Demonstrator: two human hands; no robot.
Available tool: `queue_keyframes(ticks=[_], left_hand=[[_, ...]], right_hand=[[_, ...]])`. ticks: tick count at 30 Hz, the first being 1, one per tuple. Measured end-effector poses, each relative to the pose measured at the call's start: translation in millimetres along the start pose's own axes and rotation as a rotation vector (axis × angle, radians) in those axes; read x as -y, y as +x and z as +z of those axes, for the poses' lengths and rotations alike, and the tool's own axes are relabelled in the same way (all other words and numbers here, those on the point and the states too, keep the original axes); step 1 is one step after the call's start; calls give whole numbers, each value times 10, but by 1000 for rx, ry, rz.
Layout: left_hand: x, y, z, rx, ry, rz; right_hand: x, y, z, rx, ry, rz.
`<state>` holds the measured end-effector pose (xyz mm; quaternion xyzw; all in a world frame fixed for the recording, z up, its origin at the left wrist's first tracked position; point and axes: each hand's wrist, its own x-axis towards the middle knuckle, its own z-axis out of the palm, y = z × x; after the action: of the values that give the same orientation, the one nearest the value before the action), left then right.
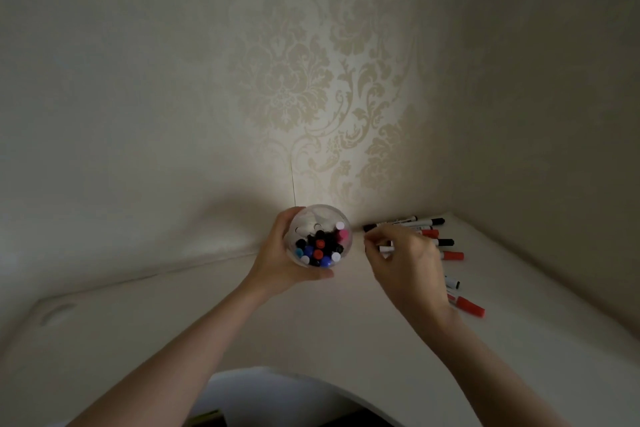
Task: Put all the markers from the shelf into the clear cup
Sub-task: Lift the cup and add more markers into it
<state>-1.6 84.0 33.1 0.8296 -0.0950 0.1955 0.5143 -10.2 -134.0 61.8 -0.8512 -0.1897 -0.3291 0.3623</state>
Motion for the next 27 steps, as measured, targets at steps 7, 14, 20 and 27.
queue_keyframes(ticks=[7, 14, 20, 27], left_hand=[[-11, -2, 22, -2, -48, -3], [-56, -31, 124, 20, 68, 32], [-10, -33, 100, -20, 64, 33], [-13, -88, 152, -30, 76, 72]], right_hand=[[1, -71, 12, 115, -47, 7], [368, 131, 173, 403, -639, 23], [353, 175, 169, 440, -638, 44], [245, -18, 312, 574, -655, 141]])
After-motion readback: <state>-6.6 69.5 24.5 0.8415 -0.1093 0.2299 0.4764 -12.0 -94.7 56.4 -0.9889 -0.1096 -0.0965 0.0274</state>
